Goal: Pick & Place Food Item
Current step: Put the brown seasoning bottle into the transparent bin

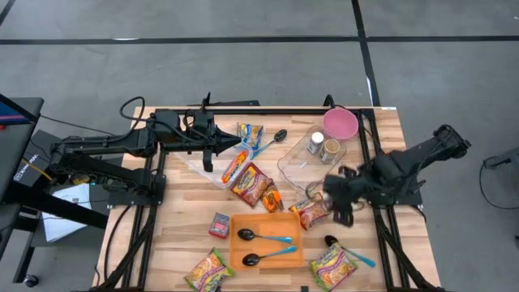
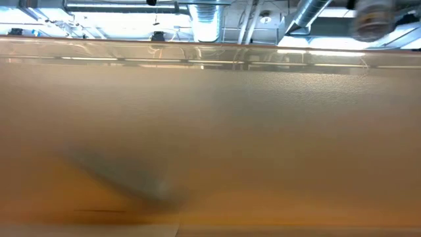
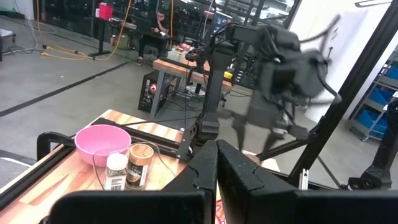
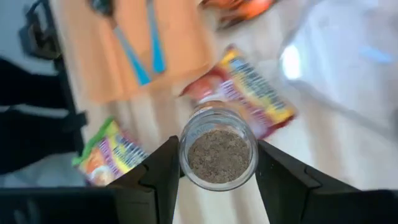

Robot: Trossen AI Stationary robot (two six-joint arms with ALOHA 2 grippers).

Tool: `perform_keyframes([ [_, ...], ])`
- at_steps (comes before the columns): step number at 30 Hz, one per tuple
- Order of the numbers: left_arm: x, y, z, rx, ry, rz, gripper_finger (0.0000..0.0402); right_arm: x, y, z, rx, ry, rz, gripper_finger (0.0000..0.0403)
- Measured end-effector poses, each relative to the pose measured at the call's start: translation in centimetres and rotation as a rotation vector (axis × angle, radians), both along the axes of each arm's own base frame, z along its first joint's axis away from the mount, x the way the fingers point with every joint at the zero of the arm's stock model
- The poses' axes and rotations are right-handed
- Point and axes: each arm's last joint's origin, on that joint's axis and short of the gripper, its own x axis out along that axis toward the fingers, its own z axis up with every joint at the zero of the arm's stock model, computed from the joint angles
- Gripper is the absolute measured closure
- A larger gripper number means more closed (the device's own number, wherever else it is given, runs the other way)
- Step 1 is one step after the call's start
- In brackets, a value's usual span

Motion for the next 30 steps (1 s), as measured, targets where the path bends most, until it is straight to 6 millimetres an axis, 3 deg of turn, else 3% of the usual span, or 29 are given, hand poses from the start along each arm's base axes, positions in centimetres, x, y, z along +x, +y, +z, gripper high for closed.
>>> perform_keyframes([
  [3,0.0,0.0,0.0,0.000,0.000,0.000,0.0399,0.7,-2.3,1.0,-0.038,-0.034,-0.036,0.0236],
  [9,0.0,0.0,0.0,-0.001,0.000,0.000,0.0399,1.7,-6.8,1.2,-0.110,-0.045,-0.089,0.0236],
  [18,0.0,0.0,0.0,-0.002,0.000,0.009,0.0399,1.1,-12.6,1.1,-0.173,0.002,-0.217,0.0236],
  [30,0.0,0.1,0.0,-0.022,-0.003,0.041,0.0399,-0.5,-17.7,0.9,-0.217,0.058,-0.322,0.0234],
])
